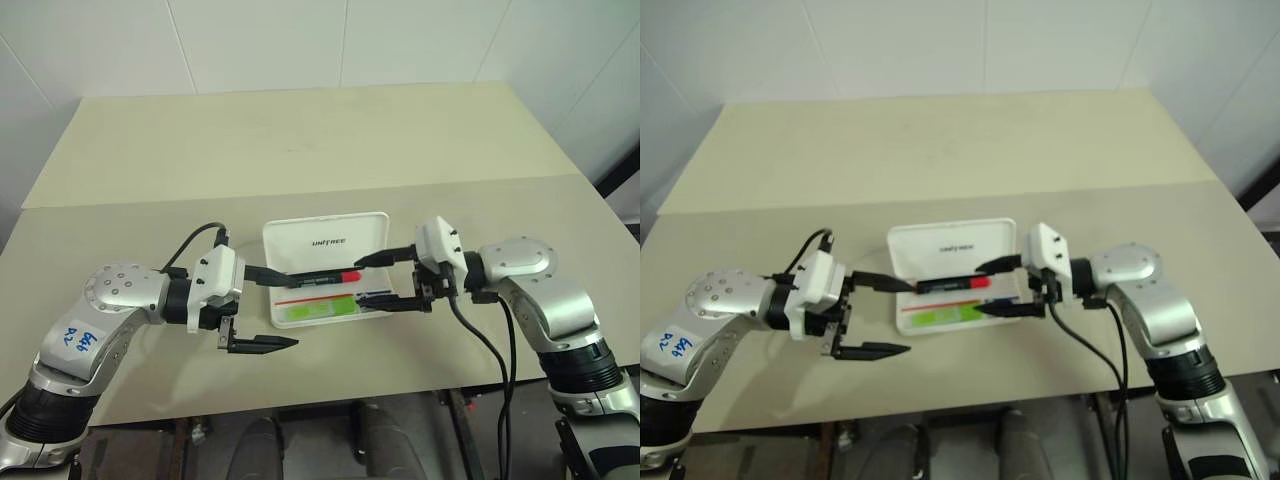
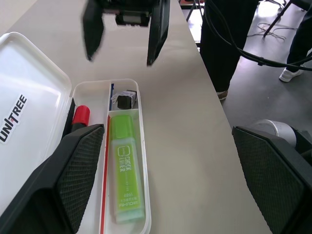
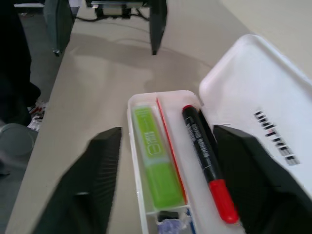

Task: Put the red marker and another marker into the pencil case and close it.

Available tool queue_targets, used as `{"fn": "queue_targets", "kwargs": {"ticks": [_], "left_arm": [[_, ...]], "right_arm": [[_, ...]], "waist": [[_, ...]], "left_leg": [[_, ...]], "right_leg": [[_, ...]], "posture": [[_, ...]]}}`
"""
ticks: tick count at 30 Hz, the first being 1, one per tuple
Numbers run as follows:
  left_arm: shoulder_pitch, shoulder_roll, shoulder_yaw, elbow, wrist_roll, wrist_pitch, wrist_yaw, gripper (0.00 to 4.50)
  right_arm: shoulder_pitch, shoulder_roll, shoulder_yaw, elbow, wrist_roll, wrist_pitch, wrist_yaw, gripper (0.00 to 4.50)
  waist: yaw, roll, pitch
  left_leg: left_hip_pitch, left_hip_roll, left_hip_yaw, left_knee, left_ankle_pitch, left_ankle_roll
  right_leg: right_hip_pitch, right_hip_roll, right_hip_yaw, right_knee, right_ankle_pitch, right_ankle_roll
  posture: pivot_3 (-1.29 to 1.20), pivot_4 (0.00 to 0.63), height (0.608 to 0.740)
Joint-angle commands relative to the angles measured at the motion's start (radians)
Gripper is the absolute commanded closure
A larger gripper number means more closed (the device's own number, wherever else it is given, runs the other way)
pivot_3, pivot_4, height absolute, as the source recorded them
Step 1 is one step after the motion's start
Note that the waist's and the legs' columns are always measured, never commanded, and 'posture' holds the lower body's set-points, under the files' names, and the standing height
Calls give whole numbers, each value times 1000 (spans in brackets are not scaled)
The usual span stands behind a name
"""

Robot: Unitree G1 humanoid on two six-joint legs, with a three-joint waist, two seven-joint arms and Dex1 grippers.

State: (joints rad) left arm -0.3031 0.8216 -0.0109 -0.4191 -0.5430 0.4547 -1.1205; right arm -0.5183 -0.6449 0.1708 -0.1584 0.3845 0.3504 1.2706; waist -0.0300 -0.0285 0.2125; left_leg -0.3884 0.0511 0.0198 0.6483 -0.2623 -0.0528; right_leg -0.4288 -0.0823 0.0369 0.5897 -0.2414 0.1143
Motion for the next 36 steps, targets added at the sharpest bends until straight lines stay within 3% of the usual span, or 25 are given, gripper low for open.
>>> {"fn": "queue_targets", "kwargs": {"ticks": [1, 5, 6, 15, 36], "left_arm": [[-14, -3, 7, -14, -5, -16, -4, 0], [-2, 4, 12, -21, -5, -11, -3, 0], [1, 5, 14, -23, -5, -10, -3, 0], [1, 5, 8, -26, 0, -8, 2, 0], [-9, 4, 4, -21, 8, -13, 3, 0]], "right_arm": [[9, 8, 41, -17, -38, -38, -7, 2889], [-8, 28, 97, 10, -97, -54, -26, 4410], [-15, 37, 107, 20, -111, -59, -33, 4464], [-66, 63, 143, 87, -180, -80, -38, 4464], [-52, -23, 135, 114, -230, -111, 7, 4464]], "waist": [[0, 0, 0], [-2, 0, 0], [-2, 0, 0], [0, 0, 0], [0, 0, 0]], "left_leg": [[0, 0, 0, 0, 0, 0], [0, 0, 0, 0, 0, 0], [0, 0, 0, 0, 0, 0], [0, 0, 0, 0, 0, 0], [0, 0, 0, 0, 0, 0]], "right_leg": [[0, 0, 0, 0, 0, 0], [0, 0, 0, 0, 0, 0], [0, 0, 0, 0, 0, 0], [0, 0, 0, 0, 0, 0], [0, 0, 0, 0, 0, 0]], "posture": [[0, 150, 740], [0, 150, 740], [0, 150, 740], [0, 150, 740], [0, 150, 740]]}}
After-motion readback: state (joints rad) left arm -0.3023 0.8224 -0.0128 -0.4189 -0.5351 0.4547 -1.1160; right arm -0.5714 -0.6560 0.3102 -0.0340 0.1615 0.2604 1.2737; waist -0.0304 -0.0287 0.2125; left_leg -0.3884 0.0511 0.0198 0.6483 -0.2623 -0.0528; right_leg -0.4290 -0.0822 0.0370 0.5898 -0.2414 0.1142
